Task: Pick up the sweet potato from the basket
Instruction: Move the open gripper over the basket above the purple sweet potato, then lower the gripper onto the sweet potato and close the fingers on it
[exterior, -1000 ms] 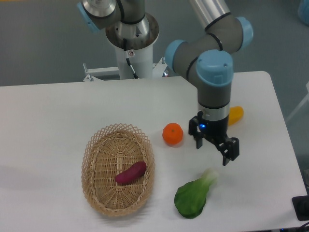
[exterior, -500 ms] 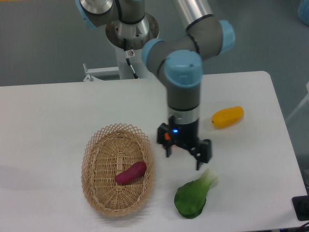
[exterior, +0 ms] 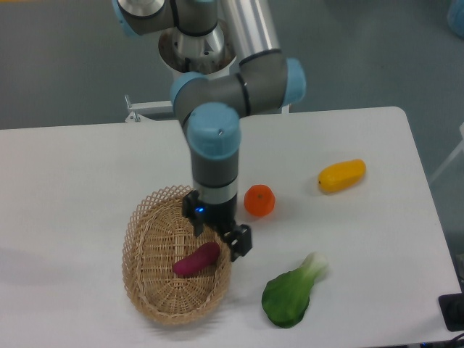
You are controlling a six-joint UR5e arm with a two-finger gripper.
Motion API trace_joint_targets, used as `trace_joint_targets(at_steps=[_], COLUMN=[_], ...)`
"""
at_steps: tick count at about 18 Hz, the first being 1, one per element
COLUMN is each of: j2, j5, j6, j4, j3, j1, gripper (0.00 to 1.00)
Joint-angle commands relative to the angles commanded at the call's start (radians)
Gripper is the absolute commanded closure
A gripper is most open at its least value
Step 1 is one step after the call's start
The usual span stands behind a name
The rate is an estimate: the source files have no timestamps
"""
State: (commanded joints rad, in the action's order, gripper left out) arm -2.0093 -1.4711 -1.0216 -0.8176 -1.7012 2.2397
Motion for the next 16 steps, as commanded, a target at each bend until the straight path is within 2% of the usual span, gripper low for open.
trace_joint_targets(at_steps=[2, 16], j2=[-0.029, -0.058], j5=[-0.005, 0.0], j6=[0.005, 0.021], j4=[0.002, 0.002], j3=[0.002, -0.011], j1=[-0.017, -0.017], gripper=[0.0, 0.0])
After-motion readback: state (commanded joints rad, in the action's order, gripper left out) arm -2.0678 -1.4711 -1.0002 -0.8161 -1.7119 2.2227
